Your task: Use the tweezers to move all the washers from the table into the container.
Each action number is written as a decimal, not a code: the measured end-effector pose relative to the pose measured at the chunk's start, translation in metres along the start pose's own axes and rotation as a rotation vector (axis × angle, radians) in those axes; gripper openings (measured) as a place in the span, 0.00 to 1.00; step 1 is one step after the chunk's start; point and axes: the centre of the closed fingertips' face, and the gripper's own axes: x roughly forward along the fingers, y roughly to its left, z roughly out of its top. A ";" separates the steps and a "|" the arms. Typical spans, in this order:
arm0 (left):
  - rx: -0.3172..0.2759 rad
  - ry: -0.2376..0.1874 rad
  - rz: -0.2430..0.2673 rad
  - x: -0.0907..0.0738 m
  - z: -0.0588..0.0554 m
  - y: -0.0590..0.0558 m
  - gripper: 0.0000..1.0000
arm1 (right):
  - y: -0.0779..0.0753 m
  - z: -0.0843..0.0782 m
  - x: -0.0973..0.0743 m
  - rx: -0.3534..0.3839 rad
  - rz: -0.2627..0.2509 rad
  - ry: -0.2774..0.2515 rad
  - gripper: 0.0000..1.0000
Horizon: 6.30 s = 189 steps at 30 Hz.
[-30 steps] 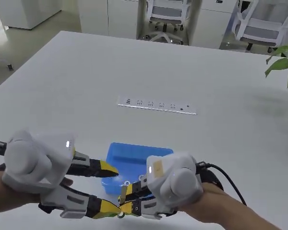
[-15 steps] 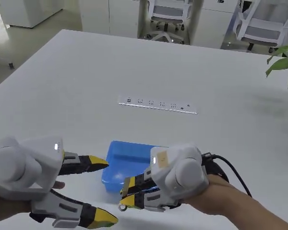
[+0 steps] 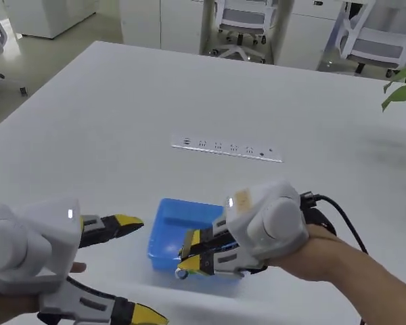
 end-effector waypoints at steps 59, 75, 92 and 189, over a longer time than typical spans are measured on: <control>-0.026 -0.037 0.046 0.003 0.015 0.019 0.95 | -0.070 -0.044 0.043 0.025 -0.066 0.010 0.09; 0.012 -0.001 0.003 0.017 0.020 0.036 0.75 | -0.068 -0.048 0.048 0.021 -0.049 0.015 0.09; 0.101 0.022 -0.042 0.032 0.028 0.060 0.44 | -0.067 -0.048 0.048 0.005 -0.044 0.020 0.09; 0.300 0.055 -0.140 0.026 0.064 0.040 0.06 | -0.045 -0.018 -0.001 -0.065 -0.110 0.021 0.08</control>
